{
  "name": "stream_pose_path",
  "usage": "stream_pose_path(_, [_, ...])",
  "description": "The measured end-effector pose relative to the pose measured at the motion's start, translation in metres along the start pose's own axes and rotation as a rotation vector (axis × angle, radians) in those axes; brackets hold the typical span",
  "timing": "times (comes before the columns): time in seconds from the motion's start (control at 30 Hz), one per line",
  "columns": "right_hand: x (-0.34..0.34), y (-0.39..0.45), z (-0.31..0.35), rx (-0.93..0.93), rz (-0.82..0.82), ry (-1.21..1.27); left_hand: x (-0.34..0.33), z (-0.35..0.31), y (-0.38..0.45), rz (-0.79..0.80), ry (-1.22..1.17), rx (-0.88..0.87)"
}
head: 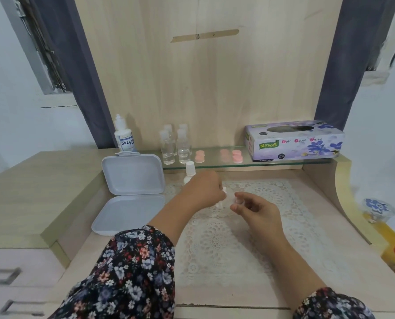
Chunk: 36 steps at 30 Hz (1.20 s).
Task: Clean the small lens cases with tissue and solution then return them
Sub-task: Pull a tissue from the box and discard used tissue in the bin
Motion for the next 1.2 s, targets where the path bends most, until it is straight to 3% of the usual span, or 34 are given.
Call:
stream_pose_path(0.1, [0.000, 0.001, 0.000, -0.004, -0.011, -0.016, -0.001, 0.009, -0.006, -0.040, -0.211, 0.163])
stream_pose_path(0.2, [0.000, 0.002, 0.000, -0.026, -0.031, -0.018, 0.009, 0.017, -0.010, -0.222, -0.338, 0.232])
stream_pose_path(0.27, [0.000, 0.002, 0.000, -0.032, -0.035, -0.033, 0.013, 0.010, -0.014, -0.212, -0.298, 0.173])
stream_pose_path(0.4, [0.000, 0.000, 0.004, -0.046, -0.027, -0.011, -0.002, -0.012, -0.024, -0.045, -0.043, 0.006])
stream_pose_path(0.5, [0.000, 0.000, 0.004, -0.060, -0.043, -0.008, -0.009, -0.018, -0.023, -0.087, 0.166, -0.085])
stream_pose_path(0.63, [0.003, 0.000, 0.004, -0.075, -0.054, 0.030, -0.011, -0.017, -0.021, -0.100, 0.143, -0.130])
stream_pose_path(0.77, [0.002, -0.001, 0.007, -0.071, -0.024, 0.073, -0.009, -0.009, -0.019, -0.054, 0.010, -0.095])
stream_pose_path(0.87, [0.002, -0.002, 0.008, -0.072, -0.007, 0.082, -0.009, -0.001, -0.024, -0.045, -0.280, 0.048])
stream_pose_path(0.93, [0.002, -0.002, 0.009, -0.068, -0.007, 0.085, -0.008, 0.005, -0.028, -0.113, -0.528, 0.196])
stream_pose_path(1.0, [0.001, -0.001, 0.009, -0.068, -0.009, 0.097, -0.005, 0.010, -0.029, -0.282, -0.593, 0.249])
stream_pose_path(1.07, [0.001, 0.000, 0.008, -0.075, -0.008, 0.108, -0.004, 0.009, -0.029, -0.358, -0.464, 0.133])
stream_pose_path(1.2, [0.002, 0.001, 0.007, -0.072, -0.016, 0.097, -0.015, 0.000, -0.033, -0.302, -0.228, -0.123])
Point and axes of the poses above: each hand's wrist, its own y-axis towards the middle knuckle, its own x-axis out of the back of the hand, z = x × y, the point moved 2 cm from there along y, towards the middle knuckle, and after that the axes turned 15 degrees about -z, right-handed, at the moved point
